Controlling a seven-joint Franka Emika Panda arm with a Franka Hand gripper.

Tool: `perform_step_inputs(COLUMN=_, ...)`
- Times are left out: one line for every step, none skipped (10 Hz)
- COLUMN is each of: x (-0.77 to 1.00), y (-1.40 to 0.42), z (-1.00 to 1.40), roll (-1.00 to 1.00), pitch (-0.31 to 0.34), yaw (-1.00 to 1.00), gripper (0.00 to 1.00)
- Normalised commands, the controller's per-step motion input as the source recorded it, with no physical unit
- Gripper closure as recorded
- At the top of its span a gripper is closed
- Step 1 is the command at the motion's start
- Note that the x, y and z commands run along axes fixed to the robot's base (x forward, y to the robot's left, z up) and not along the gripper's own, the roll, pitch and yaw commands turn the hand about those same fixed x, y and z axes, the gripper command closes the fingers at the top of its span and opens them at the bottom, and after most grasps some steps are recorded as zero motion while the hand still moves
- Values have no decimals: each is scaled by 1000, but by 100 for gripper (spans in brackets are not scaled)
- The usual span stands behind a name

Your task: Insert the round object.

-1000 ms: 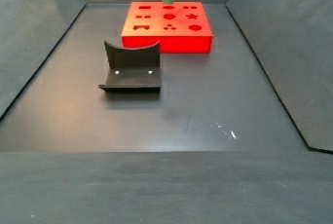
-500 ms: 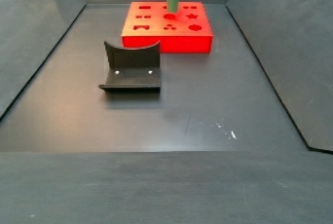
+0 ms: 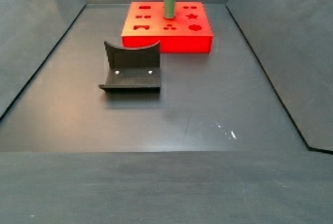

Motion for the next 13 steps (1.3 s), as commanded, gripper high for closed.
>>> perform_step_inputs(x=0, y=-91, z=-229, roll=113, pitch=-16, yaw=0, gripper=100)
perform_step_inputs(x=157, y=-57, z=-306, roll=140, pitch=-39, yaw=29, gripper=100)
perform_step_inputs(x=246, y=0, z=-391, roll=121, pitch=-74, yaw=57, gripper=100)
perform_step_inputs(x=214, y=0, z=-489, roll=127, pitch=-100, yaw=63, gripper=100)
perform_step_inputs(x=211, y=0, z=-709, roll=134, pitch=-173, yaw=77, gripper=100)
perform_step_inputs(x=200, y=6, z=-634, roll=150, pitch=-203, yaw=140, gripper=100)
perform_step_inputs(x=157, y=9, z=-609, roll=206, pitch=-180, yaw=143, gripper=100)
perform_step_inputs(x=97, y=0, z=-669, roll=227, pitch=-140, yaw=117, gripper=100)
perform_step_inputs(x=0, y=0, z=-754, roll=234, pitch=-111, yaw=137, gripper=100)
perform_step_inputs(x=-80, y=-17, z=-769, roll=236, pitch=-51, yaw=126, gripper=100)
perform_step_inputs(x=-60, y=0, z=-263, roll=29, pitch=0, yaw=0, gripper=100)
perform_step_inputs(x=0, y=0, z=0, roll=0, pitch=-4, yaw=0, gripper=100)
perform_step_inputs(x=0, y=0, z=0, roll=0, pitch=0, yaw=0, gripper=100)
